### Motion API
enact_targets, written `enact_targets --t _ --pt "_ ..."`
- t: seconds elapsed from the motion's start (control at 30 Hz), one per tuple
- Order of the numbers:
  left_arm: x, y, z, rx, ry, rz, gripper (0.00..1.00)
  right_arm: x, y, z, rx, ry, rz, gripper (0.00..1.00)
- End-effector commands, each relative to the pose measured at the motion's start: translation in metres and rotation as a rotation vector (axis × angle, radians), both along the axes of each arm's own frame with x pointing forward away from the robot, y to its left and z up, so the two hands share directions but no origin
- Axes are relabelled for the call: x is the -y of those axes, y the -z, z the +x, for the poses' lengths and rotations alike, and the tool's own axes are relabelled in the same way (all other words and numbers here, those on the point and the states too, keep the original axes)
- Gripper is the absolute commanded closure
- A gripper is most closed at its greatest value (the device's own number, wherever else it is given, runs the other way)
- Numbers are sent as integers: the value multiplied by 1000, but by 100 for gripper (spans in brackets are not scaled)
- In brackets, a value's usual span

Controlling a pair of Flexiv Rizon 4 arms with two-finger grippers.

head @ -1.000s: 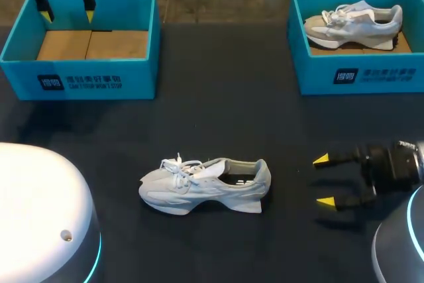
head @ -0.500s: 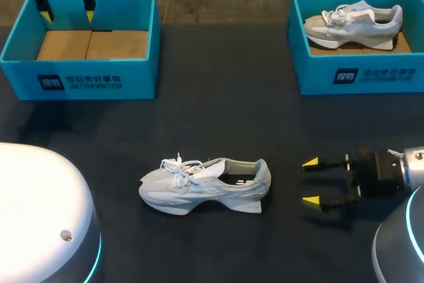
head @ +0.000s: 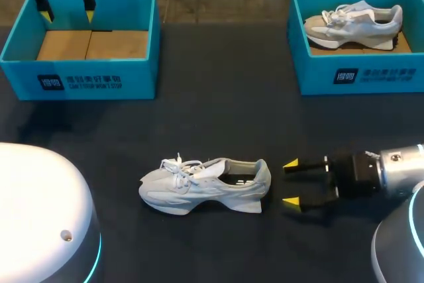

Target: Take the shoe out of the shoebox, open the shoe tongue, remove and reinsert the insole, then place the shoe into the shoebox

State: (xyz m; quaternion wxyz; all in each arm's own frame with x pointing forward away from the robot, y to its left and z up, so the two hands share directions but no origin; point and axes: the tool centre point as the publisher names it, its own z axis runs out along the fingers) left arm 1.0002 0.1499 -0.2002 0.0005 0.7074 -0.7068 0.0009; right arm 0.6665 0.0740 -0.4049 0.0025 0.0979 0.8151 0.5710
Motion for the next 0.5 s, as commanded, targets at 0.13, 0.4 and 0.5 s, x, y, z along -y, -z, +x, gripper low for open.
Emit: enact_targets --t 0.13,0.4,0.5 --pt "0 0 0 0 0 1 0 -23 9 7 13 -9 23 0" --pt "0 0 0 0 0 1 0 -46 6 4 33 -21 26 0" --pt "0 0 0 0 0 1 0 -55 6 2 30 -24 10 0"
